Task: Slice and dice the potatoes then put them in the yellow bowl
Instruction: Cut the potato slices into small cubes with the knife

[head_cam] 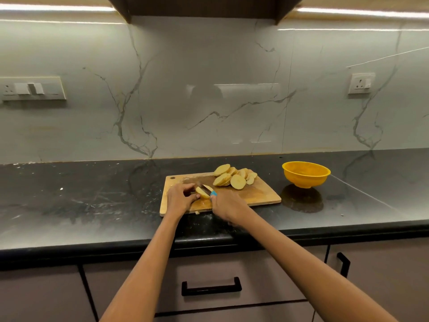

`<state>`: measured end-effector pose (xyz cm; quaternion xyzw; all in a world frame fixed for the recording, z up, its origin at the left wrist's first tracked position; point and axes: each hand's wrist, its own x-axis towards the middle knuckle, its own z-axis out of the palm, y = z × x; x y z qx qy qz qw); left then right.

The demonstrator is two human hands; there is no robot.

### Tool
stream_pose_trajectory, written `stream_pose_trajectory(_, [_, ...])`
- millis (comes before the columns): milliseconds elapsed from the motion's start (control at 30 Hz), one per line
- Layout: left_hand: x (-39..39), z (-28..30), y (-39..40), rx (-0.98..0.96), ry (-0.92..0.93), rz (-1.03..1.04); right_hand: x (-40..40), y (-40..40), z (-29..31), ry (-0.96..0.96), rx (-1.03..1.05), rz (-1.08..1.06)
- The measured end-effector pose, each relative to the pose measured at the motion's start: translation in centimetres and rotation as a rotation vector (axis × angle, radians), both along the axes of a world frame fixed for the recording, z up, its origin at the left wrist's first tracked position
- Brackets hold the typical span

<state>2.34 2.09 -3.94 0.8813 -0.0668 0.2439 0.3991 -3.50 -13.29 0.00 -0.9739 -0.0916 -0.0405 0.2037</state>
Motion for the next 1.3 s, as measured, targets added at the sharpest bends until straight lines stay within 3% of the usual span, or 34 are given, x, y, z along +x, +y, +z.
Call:
stream_pose_trajectory(467, [-0.2,-0.1,-0.1,-0.051,-0.033,0.025,-0.3,0.3,-0.7,0.021,0.033,-0.05])
stream_pose_trajectory(933, [0.1,0.3,0.1,0.029,-0.015,-0.029,1.4,1.3,2.8,0.323,-0.118,0.019])
stream_pose_trajectory(1133, [-0.1,0.4,0.0,0.024,-0.015,-0.014,-1.8,-0.3,1.1,0.098,-0.289,0.063])
stream_pose_trajectory(1300, [-0.4,0.4,-0.1,0.006,-0.009,-0.017,-4.2,-2.1,-0.4,0.011,-0.247,0.01])
